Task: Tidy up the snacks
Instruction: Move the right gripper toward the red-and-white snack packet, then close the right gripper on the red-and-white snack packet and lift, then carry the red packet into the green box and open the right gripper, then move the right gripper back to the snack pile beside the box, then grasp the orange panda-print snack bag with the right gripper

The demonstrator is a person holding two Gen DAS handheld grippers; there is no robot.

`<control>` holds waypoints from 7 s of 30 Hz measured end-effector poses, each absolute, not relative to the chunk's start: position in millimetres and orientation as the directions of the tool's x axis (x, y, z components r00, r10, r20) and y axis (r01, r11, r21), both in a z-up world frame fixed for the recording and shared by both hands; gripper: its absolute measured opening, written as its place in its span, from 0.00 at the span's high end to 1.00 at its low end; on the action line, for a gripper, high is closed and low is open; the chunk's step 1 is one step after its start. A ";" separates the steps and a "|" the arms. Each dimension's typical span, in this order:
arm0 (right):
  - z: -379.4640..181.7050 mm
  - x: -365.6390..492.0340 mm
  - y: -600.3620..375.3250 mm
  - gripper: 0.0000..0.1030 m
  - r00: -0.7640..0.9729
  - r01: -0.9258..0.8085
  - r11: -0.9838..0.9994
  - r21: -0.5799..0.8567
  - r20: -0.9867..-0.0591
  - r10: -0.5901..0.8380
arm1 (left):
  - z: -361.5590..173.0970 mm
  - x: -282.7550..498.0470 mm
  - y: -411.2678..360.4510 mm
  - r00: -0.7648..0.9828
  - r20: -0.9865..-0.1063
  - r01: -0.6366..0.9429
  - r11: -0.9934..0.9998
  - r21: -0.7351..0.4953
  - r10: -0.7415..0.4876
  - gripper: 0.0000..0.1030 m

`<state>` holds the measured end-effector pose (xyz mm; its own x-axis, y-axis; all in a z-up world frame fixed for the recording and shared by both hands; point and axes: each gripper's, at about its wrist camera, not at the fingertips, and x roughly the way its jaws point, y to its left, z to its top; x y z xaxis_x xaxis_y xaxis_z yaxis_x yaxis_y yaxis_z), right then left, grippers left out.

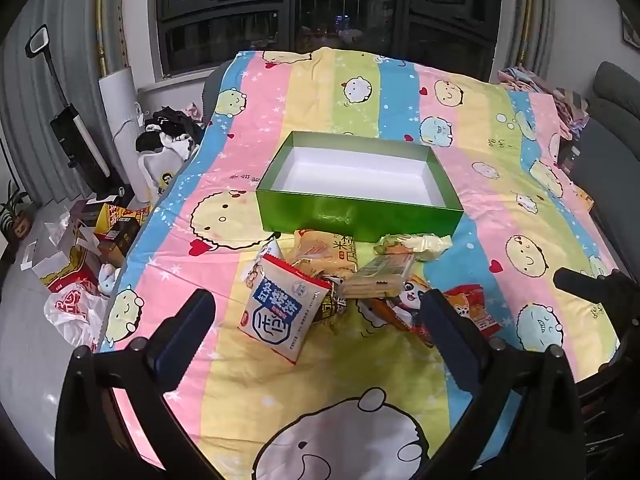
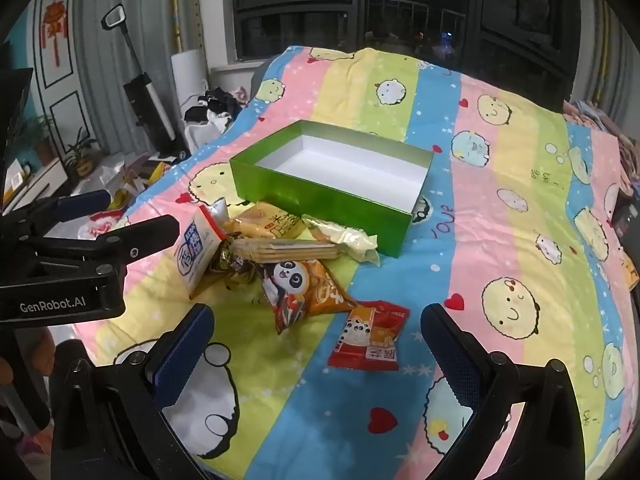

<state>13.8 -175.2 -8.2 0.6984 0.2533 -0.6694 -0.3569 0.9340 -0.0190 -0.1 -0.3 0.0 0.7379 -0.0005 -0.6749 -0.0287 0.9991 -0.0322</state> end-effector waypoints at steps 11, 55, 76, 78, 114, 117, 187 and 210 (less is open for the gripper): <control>-15.8 12.3 -180.4 0.00 0.682 -0.357 0.934 -0.007 -0.685 0.256 | -7.9 -0.1 -10.7 0.737 -0.675 -0.021 0.999 -0.045 -0.015 0.00; -117.3 81.6 -266.4 0.63 0.469 -0.342 0.862 0.375 -0.726 0.502 | -124.4 68.1 -84.7 0.334 -0.726 0.104 0.789 -0.606 -0.601 0.45; -94.6 35.7 -265.2 0.82 0.528 -0.388 0.876 0.285 -0.711 0.465 | -98.5 44.7 -91.4 0.347 -0.710 0.243 0.790 -0.562 -0.612 0.75; -80.6 31.1 -265.6 0.82 0.553 -0.396 0.881 0.259 -0.698 0.454 | -85.2 43.1 -92.4 0.371 -0.694 0.267 0.787 -0.557 -0.617 0.75; -32.7 205.7 -177.9 0.63 0.642 -0.439 0.891 0.117 -0.653 0.402 | -38.6 191.3 14.0 0.596 -0.699 0.064 0.891 -0.449 -0.395 0.19; -26.7 191.1 -188.5 0.53 0.652 -0.432 0.891 0.139 -0.635 0.415 | -26.3 176.4 10.8 0.635 -0.689 0.086 0.918 -0.387 -0.350 0.09; -91.8 106.0 -178.7 0.22 0.497 -0.596 0.786 0.162 -0.695 0.520 | -101.1 78.0 -11.7 0.491 -0.728 0.009 0.838 -0.546 -0.479 0.24; -80.0 50.9 -178.7 0.44 0.487 -0.609 0.771 0.186 -0.680 0.548 | -79.8 31.7 -20.0 0.445 -0.718 0.128 0.831 -0.541 -0.536 0.54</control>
